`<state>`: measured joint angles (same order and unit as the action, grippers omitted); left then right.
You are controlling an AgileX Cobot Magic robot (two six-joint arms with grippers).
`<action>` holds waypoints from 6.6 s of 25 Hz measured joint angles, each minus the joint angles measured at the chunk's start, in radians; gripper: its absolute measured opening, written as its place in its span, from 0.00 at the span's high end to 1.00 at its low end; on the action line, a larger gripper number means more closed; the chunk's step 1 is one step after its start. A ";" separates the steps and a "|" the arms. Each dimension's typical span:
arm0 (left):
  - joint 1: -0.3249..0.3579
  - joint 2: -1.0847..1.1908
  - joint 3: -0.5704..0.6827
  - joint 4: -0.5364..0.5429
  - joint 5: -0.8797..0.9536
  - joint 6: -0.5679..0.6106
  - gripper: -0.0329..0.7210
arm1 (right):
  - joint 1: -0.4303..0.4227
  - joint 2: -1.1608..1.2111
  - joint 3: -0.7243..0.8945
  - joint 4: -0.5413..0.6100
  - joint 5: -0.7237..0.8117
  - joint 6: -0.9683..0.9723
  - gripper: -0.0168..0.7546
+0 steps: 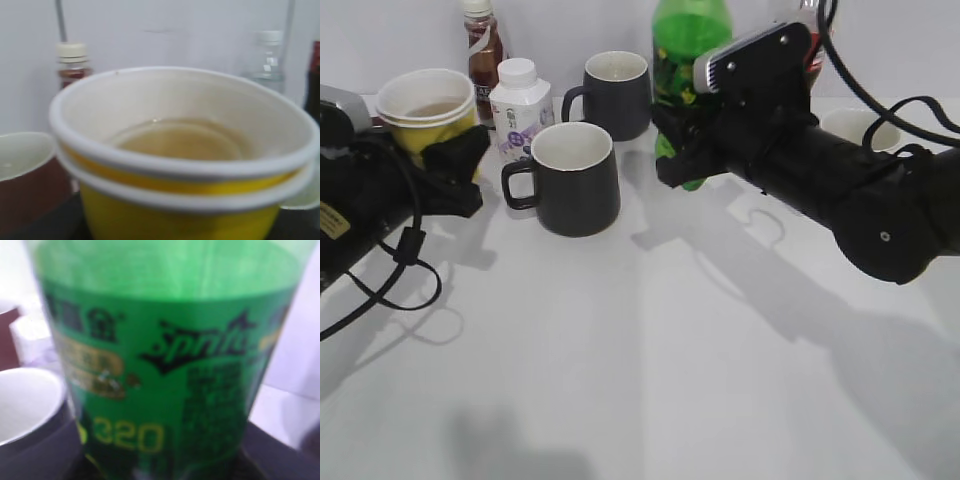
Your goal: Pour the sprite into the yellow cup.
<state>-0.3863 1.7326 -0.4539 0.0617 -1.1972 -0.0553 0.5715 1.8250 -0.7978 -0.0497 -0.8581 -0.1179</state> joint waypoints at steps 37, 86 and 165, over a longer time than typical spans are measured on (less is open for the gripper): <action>0.090 0.317 -0.131 -0.039 -0.013 0.049 0.32 | 0.000 0.000 0.000 0.205 0.041 -0.043 0.52; 0.090 -0.440 0.169 0.124 0.678 -0.364 0.24 | 0.000 -0.015 0.042 0.194 0.250 0.019 0.21; 0.419 -1.740 -0.066 -0.049 2.265 0.091 0.40 | -0.505 -1.834 0.292 -0.116 1.900 0.286 0.21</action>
<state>0.0326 -0.0078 -0.5200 0.0125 1.0673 0.0358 0.0664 -0.0088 -0.5057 -0.1653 1.0424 0.1684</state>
